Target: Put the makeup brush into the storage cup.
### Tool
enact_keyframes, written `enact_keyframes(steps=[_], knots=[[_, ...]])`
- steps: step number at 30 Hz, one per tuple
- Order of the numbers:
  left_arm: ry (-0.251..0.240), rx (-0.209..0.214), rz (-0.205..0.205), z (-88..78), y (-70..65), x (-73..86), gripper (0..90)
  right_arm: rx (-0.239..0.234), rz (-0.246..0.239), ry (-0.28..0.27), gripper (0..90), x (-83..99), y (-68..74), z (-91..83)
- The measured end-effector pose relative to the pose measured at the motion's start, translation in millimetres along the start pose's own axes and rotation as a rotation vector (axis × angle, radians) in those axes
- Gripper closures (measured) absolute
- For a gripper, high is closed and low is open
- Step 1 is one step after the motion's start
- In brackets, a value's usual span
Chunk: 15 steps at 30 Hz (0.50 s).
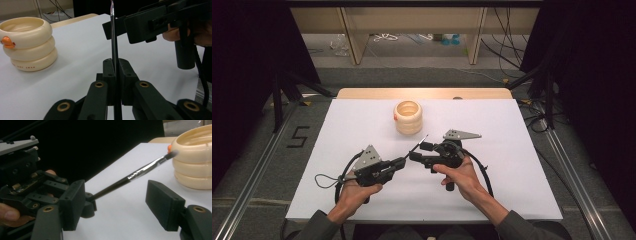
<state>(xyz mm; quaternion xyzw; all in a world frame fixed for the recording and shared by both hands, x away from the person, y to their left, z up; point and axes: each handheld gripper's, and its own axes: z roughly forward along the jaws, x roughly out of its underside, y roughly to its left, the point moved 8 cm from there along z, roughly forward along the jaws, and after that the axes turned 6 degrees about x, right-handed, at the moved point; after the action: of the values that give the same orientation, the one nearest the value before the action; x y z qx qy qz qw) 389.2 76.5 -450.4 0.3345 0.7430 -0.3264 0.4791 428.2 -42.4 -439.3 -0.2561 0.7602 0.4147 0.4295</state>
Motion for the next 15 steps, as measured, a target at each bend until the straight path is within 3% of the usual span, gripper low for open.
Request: enact_keyframes(steps=[15], knots=[[-0.027,0.007,-0.006,-1.5,-1.8,-3.2,84.6,-0.032,0.043,-0.033,47.1,-4.7,3.5,6.0]])
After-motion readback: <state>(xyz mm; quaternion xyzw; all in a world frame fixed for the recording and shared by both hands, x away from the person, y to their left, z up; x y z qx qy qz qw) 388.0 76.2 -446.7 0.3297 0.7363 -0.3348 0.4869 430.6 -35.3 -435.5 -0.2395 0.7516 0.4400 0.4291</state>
